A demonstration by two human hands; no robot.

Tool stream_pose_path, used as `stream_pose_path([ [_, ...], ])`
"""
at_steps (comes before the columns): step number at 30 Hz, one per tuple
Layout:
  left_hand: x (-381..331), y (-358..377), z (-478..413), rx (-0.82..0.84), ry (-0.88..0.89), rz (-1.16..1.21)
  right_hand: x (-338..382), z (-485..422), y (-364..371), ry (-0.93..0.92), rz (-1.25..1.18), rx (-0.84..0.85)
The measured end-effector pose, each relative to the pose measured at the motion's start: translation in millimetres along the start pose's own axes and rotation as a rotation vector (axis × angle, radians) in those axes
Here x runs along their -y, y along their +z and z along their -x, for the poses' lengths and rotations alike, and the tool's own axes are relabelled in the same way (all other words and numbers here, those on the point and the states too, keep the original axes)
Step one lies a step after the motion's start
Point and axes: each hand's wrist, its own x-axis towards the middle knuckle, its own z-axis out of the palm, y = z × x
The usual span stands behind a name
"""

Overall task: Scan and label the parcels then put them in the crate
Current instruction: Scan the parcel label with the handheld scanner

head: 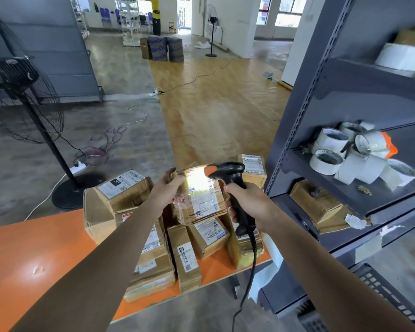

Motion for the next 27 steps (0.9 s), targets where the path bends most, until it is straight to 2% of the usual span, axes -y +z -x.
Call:
stream_pose_path([
  [14,5,4,-1,0.029,-0.007,-0.017,-7,0,-5,0.021,-0.016,0.005],
  [20,23,14,-4,0.06,-0.061,-0.086,-28,-13,-14,-0.012,-0.012,-0.101],
  [27,52,45,-10,0.065,-0.229,-0.096,-75,-37,-25,0.039,0.029,-0.212],
])
